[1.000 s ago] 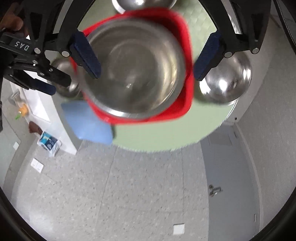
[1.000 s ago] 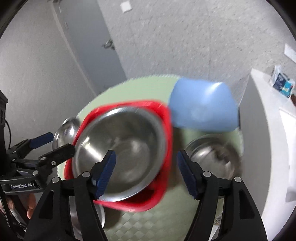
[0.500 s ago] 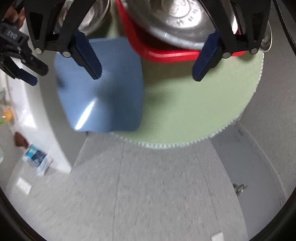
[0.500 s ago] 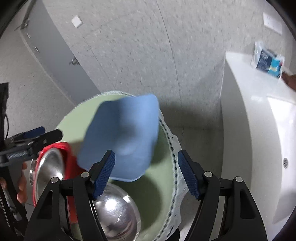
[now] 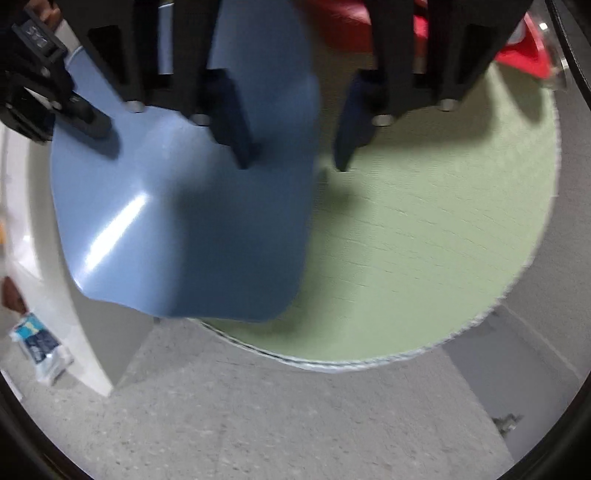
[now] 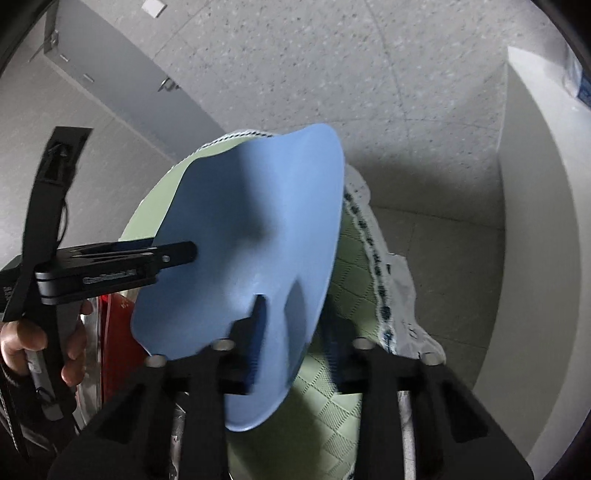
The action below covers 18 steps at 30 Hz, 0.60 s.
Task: Organize plates and bowls
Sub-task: 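Carry the blue plate with both tools and lower it onto the bowl in the basket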
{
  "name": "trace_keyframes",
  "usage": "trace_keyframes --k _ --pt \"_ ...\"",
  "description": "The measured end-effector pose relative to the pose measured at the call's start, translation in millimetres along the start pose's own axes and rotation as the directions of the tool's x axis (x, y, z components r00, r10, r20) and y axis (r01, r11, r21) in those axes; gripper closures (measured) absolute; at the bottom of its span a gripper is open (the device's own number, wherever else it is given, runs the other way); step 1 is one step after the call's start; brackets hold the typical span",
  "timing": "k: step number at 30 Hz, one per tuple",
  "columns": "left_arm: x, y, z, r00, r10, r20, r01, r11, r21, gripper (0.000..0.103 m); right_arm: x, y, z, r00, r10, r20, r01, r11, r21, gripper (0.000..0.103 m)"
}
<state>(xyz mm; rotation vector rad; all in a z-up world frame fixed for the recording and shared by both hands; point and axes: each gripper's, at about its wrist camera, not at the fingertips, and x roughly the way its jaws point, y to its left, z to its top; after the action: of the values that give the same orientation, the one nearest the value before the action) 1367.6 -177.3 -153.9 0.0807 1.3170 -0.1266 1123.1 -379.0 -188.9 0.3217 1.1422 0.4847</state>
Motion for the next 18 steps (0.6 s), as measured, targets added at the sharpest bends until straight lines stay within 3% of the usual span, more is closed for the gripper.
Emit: trace_keyframes --k 1,5,11,18 --pt "4 -3 5 1.000 -0.001 0.010 0.000 1.000 0.001 0.073 0 0 -1 1.000 0.005 -0.001 -0.005 1.000 -0.002 0.091" --pt "0 -2 15 0.997 -0.033 0.067 0.034 0.999 -0.003 0.079 -7 0 -4 1.000 -0.019 0.017 0.019 1.000 -0.017 0.091" --pt "-39 -3 16 0.978 -0.091 0.185 0.093 0.996 -0.003 0.084 -39 9 1 0.994 -0.043 0.101 0.046 0.999 -0.029 0.091" --pt "-103 21 -23 0.941 -0.129 0.312 0.132 0.991 0.013 0.083 -90 59 -8 0.976 -0.051 0.212 0.068 0.995 -0.076 0.091"
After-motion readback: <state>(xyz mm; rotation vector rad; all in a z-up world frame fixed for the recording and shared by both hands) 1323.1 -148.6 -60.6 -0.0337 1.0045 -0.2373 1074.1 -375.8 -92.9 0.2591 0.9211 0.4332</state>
